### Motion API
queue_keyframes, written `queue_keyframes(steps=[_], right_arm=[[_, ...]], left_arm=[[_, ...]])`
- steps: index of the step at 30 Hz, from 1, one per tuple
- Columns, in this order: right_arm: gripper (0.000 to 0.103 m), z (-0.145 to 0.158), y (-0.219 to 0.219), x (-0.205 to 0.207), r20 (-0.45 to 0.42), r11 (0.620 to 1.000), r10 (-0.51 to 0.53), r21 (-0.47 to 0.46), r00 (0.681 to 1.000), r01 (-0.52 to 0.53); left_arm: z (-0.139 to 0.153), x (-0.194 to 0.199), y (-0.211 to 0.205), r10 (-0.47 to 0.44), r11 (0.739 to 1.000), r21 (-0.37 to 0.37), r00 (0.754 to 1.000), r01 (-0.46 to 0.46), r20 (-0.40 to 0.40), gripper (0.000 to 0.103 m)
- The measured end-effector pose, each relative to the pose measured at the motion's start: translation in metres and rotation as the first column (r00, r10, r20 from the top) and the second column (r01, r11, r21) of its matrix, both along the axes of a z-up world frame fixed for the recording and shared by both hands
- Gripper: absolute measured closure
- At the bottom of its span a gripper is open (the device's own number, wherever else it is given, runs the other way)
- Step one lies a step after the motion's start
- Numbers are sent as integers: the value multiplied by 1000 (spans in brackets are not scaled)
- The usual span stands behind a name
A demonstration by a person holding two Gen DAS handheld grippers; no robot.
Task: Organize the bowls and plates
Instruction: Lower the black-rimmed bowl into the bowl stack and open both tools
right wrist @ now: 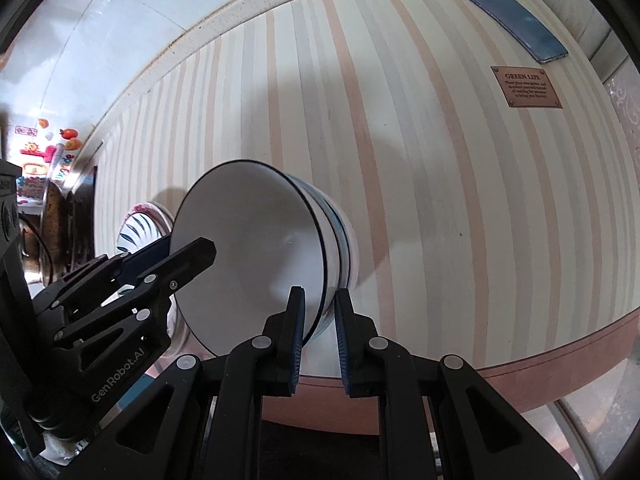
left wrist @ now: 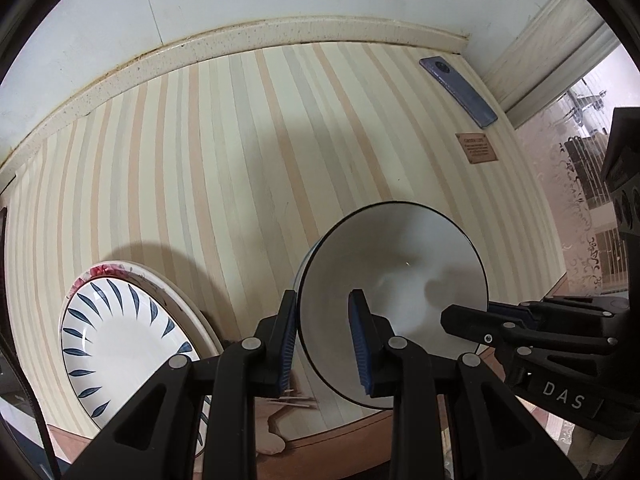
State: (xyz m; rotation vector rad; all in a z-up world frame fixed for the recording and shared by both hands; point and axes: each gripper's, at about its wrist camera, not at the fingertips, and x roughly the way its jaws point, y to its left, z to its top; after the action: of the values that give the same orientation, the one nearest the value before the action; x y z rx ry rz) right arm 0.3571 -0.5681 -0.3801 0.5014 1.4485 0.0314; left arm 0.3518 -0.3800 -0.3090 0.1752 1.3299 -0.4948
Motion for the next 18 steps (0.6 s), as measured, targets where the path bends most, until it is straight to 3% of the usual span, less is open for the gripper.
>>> queue_keyframes(steps=[12, 18], right_arm=[[84, 2, 6, 7, -10, 999, 20, -27, 1000, -20], [79, 14, 4, -1, 6, 1000, -3, -11, 1000, 4]], left_arm=[[-3, -3, -3, -10, 1000, 27, 1000, 10, 23, 80], [15, -8, 5, -4, 1000, 25, 999, 3, 52, 79]])
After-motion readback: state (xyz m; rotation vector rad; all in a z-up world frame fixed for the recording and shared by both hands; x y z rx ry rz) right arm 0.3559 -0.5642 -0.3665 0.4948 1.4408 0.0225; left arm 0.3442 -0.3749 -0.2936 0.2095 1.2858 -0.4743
